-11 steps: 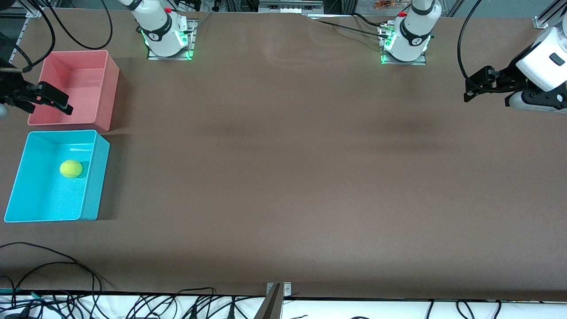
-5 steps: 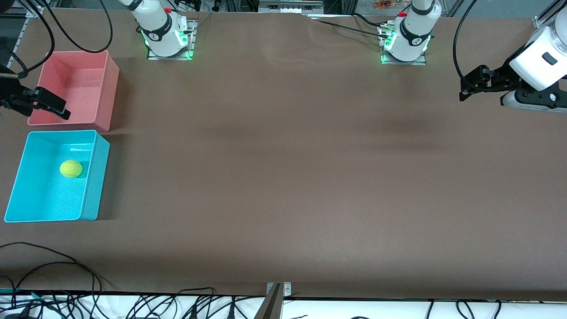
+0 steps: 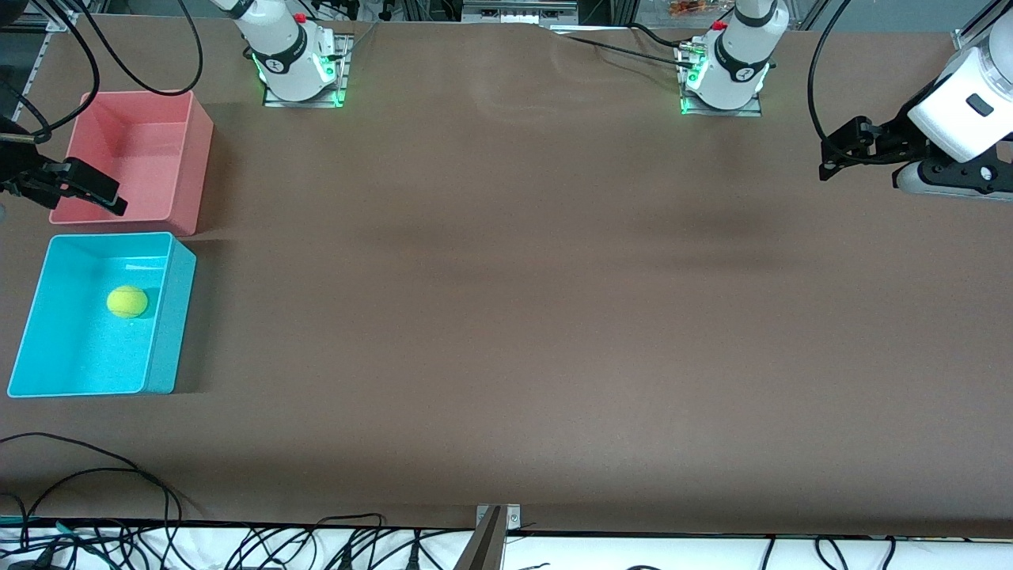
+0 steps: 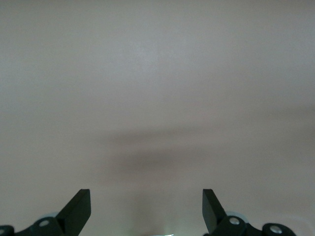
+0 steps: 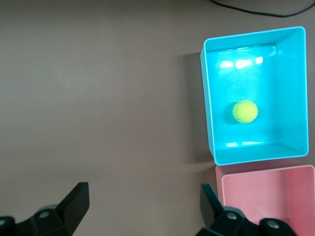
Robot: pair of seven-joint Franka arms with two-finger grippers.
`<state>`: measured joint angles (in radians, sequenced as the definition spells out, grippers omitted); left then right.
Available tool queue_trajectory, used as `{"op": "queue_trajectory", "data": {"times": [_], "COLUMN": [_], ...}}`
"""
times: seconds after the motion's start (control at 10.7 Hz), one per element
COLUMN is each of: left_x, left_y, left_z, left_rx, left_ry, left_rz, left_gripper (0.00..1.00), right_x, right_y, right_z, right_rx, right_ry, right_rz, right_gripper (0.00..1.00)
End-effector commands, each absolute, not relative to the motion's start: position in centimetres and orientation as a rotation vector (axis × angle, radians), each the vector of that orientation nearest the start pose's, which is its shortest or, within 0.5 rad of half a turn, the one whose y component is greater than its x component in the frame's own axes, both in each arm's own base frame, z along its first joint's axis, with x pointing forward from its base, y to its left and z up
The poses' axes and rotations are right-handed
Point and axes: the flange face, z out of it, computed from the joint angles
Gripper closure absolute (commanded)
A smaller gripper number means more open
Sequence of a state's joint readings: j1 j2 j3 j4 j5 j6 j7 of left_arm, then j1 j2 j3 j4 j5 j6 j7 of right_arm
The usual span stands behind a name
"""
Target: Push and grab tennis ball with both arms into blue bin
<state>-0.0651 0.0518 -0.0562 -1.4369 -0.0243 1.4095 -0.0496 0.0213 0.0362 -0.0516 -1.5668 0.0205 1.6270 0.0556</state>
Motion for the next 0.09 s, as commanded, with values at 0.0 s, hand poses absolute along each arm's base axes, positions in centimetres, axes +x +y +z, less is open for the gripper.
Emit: {"op": "queue_trajectory", "data": {"times": [0.0], "left_x": [54.79], "left_y": [-7.03], "left_z": [65.08], "left_rx": [-3.136], "left_ry": [0.109], "left_rz": [0.125], "left_gripper": [0.0], "right_x": [57.35], "right_y": [-1.79], "right_z": [61.67], "right_rx": [-3.138], "right_ry": [0.022], "right_rz": [-0.029], "right_gripper": [0.0]}}
